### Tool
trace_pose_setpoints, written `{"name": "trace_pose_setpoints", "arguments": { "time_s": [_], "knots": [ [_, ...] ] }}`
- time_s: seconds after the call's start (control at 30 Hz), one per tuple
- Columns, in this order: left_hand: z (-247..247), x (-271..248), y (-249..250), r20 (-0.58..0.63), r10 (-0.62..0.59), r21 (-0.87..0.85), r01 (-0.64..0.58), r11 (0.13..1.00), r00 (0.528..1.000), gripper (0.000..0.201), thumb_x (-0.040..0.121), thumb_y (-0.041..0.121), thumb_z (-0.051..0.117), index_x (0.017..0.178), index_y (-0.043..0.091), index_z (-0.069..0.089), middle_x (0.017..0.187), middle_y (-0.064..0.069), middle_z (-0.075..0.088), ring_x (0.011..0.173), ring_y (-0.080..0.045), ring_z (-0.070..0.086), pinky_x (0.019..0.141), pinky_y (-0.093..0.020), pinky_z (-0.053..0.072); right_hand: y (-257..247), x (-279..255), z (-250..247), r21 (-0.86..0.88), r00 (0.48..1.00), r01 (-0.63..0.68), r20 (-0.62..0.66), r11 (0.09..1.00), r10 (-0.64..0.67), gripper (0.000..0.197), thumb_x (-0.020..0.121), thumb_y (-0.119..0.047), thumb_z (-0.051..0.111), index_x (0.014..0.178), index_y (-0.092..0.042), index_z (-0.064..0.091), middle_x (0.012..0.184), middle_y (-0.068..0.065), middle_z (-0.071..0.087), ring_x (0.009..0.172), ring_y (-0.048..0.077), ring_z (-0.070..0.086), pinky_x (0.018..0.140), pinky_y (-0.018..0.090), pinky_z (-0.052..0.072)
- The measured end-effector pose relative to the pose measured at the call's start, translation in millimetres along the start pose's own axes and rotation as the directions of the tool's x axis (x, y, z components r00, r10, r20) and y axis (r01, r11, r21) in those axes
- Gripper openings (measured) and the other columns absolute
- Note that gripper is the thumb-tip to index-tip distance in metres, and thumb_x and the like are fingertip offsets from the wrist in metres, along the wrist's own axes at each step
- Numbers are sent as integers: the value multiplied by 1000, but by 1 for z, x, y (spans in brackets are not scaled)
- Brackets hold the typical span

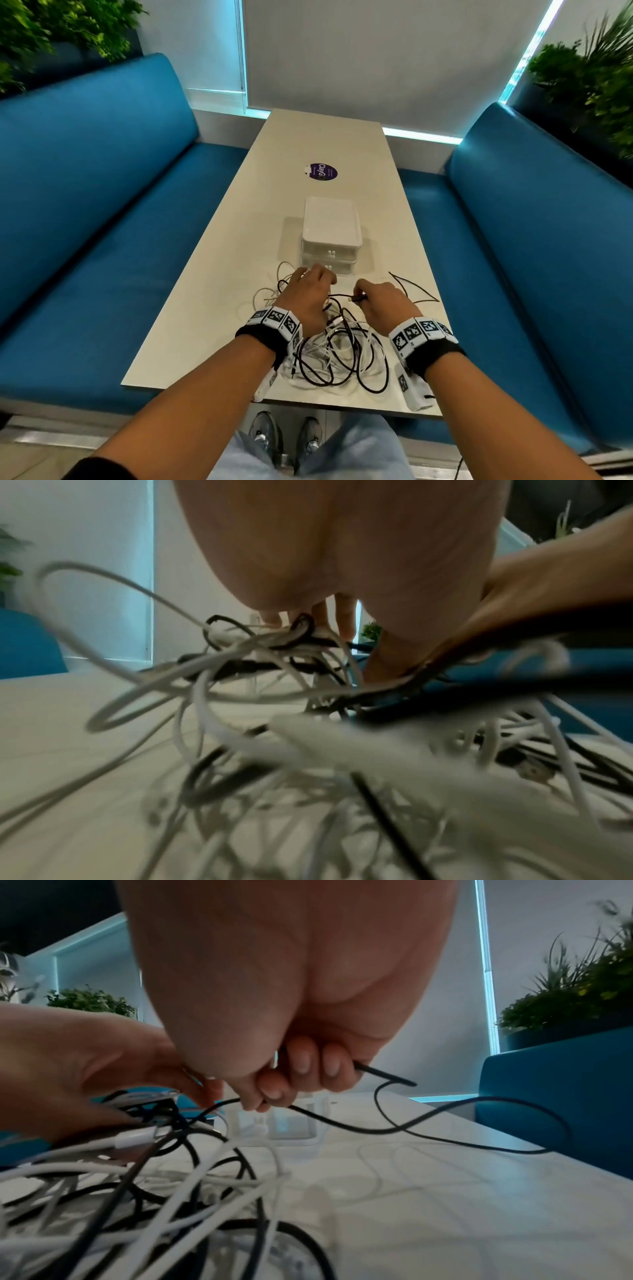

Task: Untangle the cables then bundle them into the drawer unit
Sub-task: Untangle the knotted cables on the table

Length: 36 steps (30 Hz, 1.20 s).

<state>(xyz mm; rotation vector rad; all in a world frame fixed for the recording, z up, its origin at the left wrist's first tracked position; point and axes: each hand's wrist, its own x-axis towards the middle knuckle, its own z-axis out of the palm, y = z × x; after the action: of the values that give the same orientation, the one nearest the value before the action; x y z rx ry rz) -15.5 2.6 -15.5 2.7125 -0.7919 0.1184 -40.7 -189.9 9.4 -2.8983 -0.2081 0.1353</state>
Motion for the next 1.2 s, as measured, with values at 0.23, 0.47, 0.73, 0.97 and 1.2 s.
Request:
{"name": "trace_pose_setpoints", "arguments": {
  "time_s": [0.23,0.47,0.73,0.97,1.2],
  "knots": [
    [-10,7,11,72,-129,-66,134,989,989,45,87,38,50,129,22,53,133,1,54,130,-20,42,120,-43,4,-10,3,0,62,999,15,-32,998,-13,9,97,-36,45,102,-28,47,78,8,62,70,31,58,62,40,52],
    [9,-11,-4,18,-81,306,72,949,997,21,93,27,51,103,24,69,110,4,54,111,-23,50,116,-51,11,15,-7,2,-90,999,-35,9,995,36,15,100,-41,41,110,-31,48,89,7,62,77,31,61,66,39,53],
    [1,-13,-6,39,27,363,-39,931,999,19,87,28,61,102,32,72,104,11,62,113,-16,53,115,-57,8,30,-14,0,-136,989,-144,8,980,147,21,102,-43,38,110,-29,50,82,3,55,72,29,59,61,33,48],
    [5,-5,5,40,63,389,-73,918,997,29,86,13,57,111,24,69,117,3,54,124,-22,43,118,-51,6,-8,-2,12,81,998,-60,27,995,58,36,99,-36,45,133,-29,48,106,14,67,97,34,63,81,41,53],
    [5,-8,-2,-112,5,86,5,996,994,48,82,26,71,125,17,53,136,-8,41,122,-31,45,108,-40,33,-21,9,17,127,998,-19,56,992,12,20,95,-29,50,110,-25,62,102,10,70,95,32,63,79,39,52]
  ]
}}
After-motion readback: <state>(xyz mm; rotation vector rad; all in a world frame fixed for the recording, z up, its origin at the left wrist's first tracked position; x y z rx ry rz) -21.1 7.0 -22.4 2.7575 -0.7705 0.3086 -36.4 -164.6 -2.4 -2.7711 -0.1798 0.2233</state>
